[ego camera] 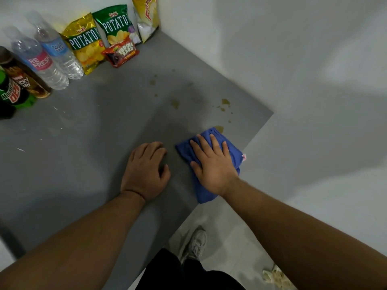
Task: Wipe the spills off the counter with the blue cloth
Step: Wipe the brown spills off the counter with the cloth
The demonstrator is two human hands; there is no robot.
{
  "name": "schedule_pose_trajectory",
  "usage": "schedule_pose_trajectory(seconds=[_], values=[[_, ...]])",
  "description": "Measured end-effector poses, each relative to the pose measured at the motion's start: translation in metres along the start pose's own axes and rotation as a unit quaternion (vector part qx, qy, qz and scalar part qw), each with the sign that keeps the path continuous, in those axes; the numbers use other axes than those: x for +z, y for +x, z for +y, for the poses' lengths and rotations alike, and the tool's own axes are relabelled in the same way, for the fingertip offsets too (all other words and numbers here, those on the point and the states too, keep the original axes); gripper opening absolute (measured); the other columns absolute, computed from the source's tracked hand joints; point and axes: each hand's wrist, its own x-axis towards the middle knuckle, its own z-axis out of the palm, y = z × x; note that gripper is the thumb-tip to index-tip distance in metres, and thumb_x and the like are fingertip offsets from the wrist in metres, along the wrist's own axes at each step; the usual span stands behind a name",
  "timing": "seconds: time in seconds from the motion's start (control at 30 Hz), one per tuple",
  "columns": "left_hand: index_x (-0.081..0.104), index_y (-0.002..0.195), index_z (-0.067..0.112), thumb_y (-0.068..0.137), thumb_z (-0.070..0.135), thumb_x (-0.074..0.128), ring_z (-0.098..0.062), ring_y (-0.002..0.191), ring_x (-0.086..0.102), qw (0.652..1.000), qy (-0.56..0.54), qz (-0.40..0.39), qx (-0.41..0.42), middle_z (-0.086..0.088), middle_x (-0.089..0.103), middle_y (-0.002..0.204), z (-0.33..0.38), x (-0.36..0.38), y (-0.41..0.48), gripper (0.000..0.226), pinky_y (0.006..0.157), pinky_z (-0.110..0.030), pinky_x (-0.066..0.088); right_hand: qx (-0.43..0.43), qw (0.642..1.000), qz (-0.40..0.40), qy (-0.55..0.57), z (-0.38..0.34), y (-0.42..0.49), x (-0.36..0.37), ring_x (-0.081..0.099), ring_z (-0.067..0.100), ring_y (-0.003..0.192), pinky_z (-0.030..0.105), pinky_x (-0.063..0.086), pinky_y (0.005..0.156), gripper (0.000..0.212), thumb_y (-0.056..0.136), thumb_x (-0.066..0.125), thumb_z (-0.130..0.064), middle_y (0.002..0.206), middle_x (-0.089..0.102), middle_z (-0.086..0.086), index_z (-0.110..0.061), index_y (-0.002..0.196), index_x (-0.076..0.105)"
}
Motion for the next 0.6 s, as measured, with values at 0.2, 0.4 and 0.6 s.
schedule_pose_trajectory(seconds=[0.2, 0.4, 0.6], values=[[0.065, 0.123, 0.012, 0.087, 0.033, 0.06, -0.036, 0.122, 0.055, 1.0, -0.019, -0.002, -0.006, -0.009, 0.06, 0.14, 0.006, 0.0, -0.002, 0.042, 0.106, -0.048, 0.045, -0.149, 0.989, -0.025, -0.012, 0.033, -0.032, 0.002, -0.01, 0.019, 0.159, 0.049, -0.007, 0.127, 0.063, 0.106, 0.022, -0.057, 0.172, 0.004, -0.011, -0.036, 0.164, 0.012], [0.066, 0.123, 0.011, 0.085, 0.034, 0.061, -0.037, 0.121, 0.056, 1.0, -0.018, 0.002, -0.007, -0.01, 0.061, 0.139, 0.008, 0.0, -0.002, 0.044, 0.106, -0.049, 0.047, -0.041, 0.999, 0.003, -0.008, 0.037, -0.01, -0.002, -0.008, 0.021, 0.159, 0.049, -0.007, 0.127, 0.061, 0.106, 0.02, -0.056, 0.172, 0.002, -0.013, -0.038, 0.163, 0.009], [0.065, 0.126, 0.012, 0.086, 0.032, 0.06, -0.036, 0.124, 0.055, 1.0, -0.026, -0.004, -0.012, -0.01, 0.06, 0.141, 0.011, 0.002, -0.004, 0.045, 0.108, -0.051, 0.046, -0.047, 0.999, -0.017, -0.011, 0.002, -0.006, 0.006, -0.012, 0.027, 0.158, 0.055, -0.003, 0.127, 0.066, 0.105, 0.018, -0.057, 0.173, 0.001, -0.006, -0.031, 0.165, 0.009]])
